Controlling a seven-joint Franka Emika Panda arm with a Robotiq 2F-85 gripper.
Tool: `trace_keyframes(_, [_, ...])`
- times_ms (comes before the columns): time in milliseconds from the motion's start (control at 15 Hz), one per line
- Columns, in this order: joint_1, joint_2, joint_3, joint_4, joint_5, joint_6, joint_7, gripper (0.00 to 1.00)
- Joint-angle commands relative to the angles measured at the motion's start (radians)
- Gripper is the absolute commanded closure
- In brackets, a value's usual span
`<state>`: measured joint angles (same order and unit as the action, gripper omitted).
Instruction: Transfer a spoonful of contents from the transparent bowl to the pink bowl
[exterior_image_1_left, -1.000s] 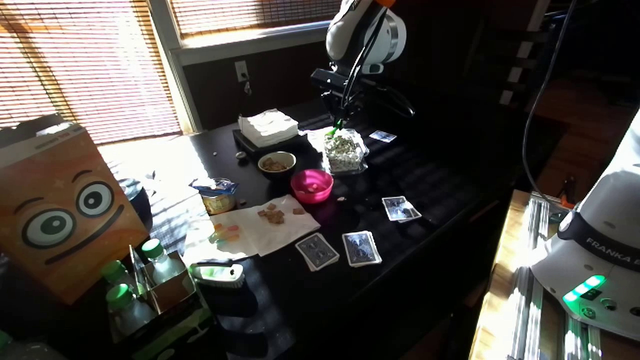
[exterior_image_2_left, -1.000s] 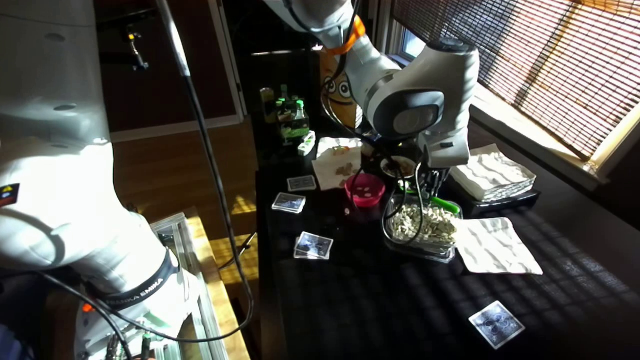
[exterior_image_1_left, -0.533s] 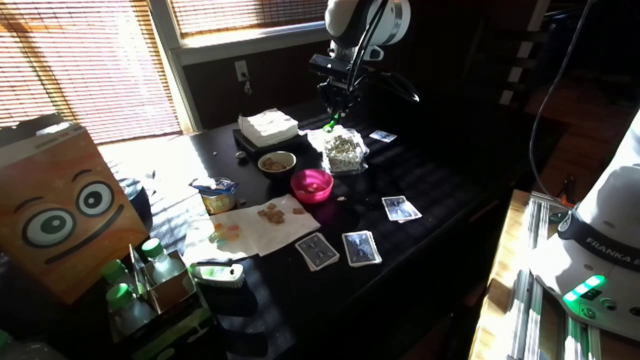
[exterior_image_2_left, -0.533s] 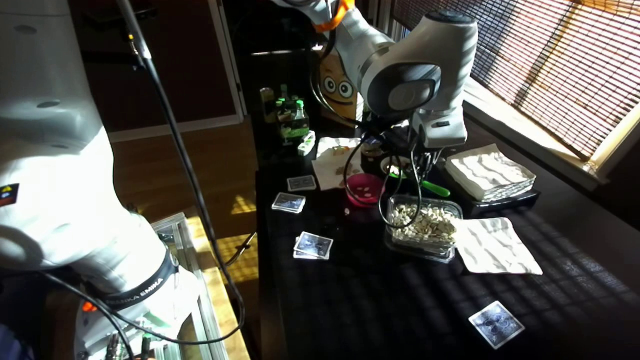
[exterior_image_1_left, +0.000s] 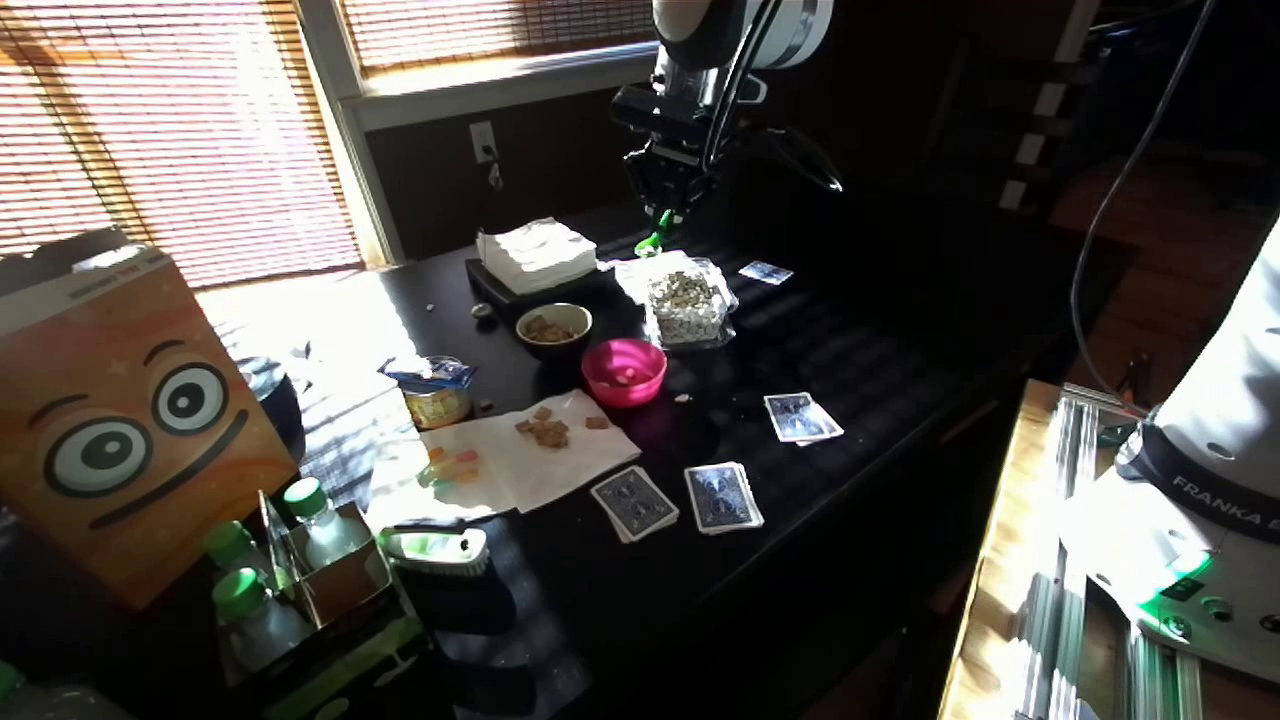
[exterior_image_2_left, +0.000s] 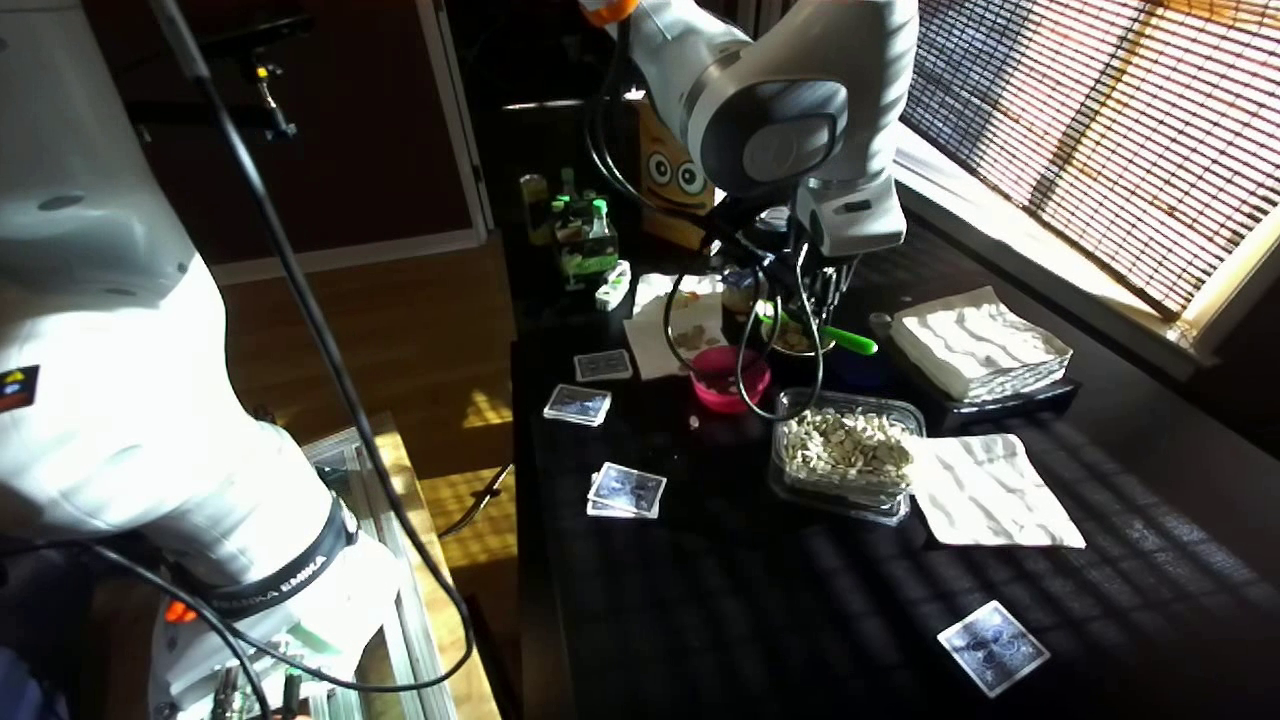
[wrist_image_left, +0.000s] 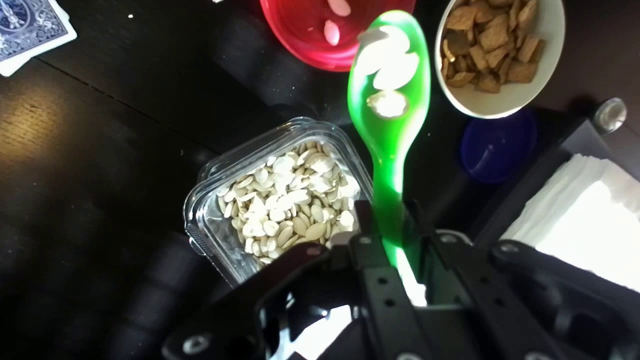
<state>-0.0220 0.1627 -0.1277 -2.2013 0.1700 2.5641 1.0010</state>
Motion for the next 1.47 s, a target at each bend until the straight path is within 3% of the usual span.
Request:
trace_keyframes(0, [0.006, -0.073, 0.045, -0.086, 0.052, 0.090, -0.048, 0.95])
trace_keyframes(333, [0.003, -0.051, 0.141, -0.129, 0.281, 0.299, -0.287, 0.95])
trace_keyframes(667, [-0.056, -0.031, 0.277, -0.106, 0.642, 0.363, -0.669, 0.95])
trace_keyframes(1000, [-0.105, -0.005, 0.307, -0.068, 0.944, 0.338, -1.028, 0.95])
trace_keyframes(1400, [-0.141, 0.044, 0.298, -0.028, 1.136, 0.325, -1.281, 0.95])
